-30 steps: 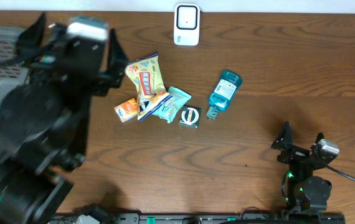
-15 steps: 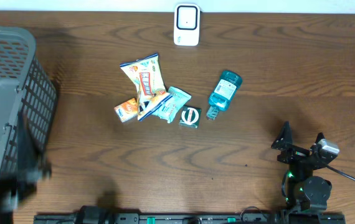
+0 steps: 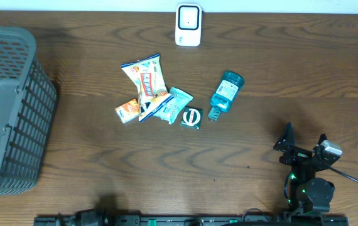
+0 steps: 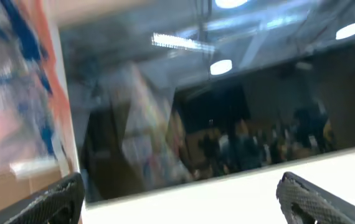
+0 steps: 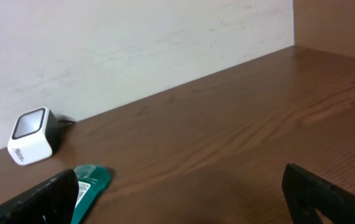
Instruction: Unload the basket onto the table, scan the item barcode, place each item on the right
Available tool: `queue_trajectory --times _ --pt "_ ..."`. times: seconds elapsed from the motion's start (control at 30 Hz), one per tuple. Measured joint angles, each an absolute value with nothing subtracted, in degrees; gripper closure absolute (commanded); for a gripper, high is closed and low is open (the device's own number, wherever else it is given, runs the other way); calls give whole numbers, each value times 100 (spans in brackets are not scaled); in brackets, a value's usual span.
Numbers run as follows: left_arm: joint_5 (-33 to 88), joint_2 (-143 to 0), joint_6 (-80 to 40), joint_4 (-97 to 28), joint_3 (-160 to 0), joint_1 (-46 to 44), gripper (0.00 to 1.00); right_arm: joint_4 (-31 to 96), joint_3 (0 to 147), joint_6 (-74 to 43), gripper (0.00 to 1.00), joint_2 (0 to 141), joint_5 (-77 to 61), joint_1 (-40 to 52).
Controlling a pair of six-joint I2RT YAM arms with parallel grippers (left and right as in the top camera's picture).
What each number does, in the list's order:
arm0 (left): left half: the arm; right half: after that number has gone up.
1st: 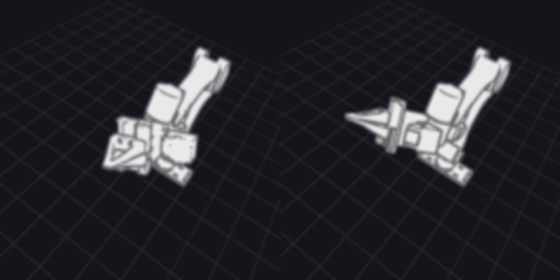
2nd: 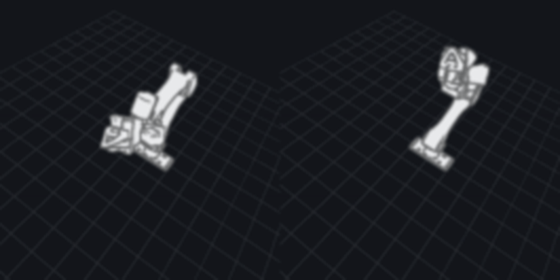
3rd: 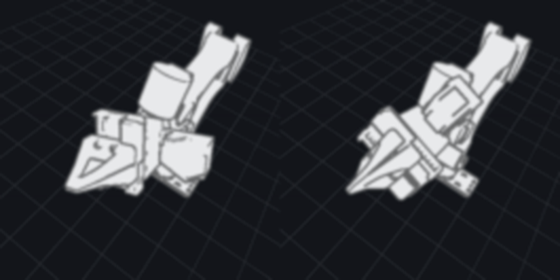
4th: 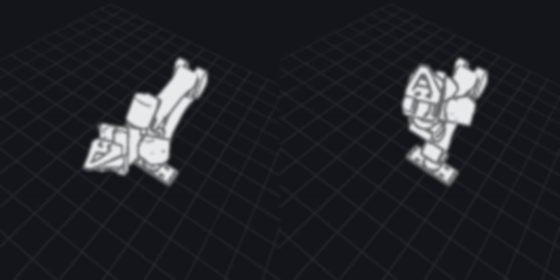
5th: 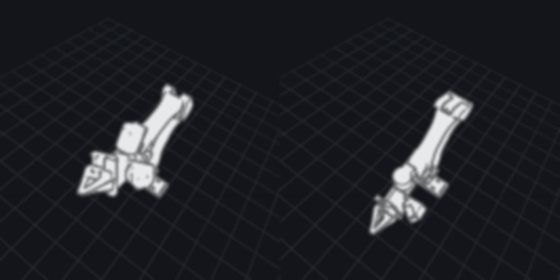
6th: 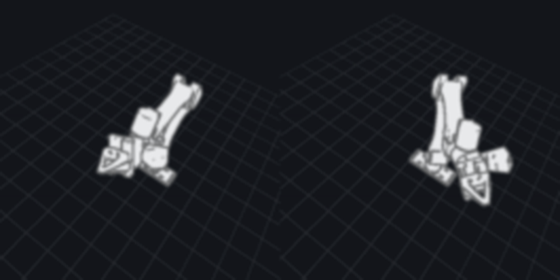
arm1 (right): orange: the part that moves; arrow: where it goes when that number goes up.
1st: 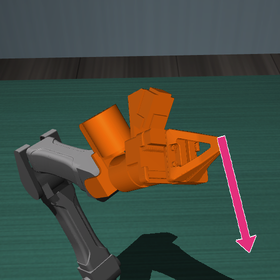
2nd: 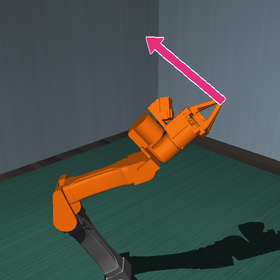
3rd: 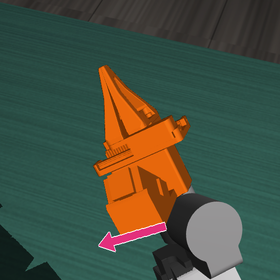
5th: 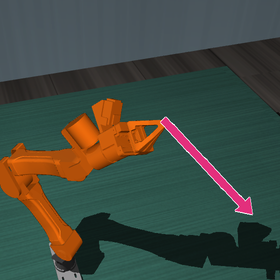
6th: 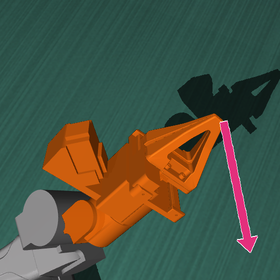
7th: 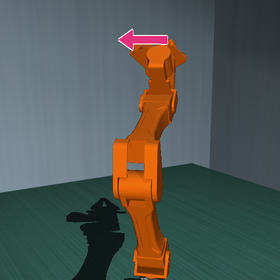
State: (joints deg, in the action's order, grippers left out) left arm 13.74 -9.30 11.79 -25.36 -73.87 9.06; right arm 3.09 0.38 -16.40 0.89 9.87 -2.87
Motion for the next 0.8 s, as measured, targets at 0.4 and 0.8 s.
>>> queue_trajectory --times 0.4,0.8 --pt "1514 -904 1177 -1393 -7395 937 2 309 38 -1640 1 89 987 -287" --pt "1487 -25 1179 -945 -6160 928 2 309 38 -1640 1 89 989 -287"
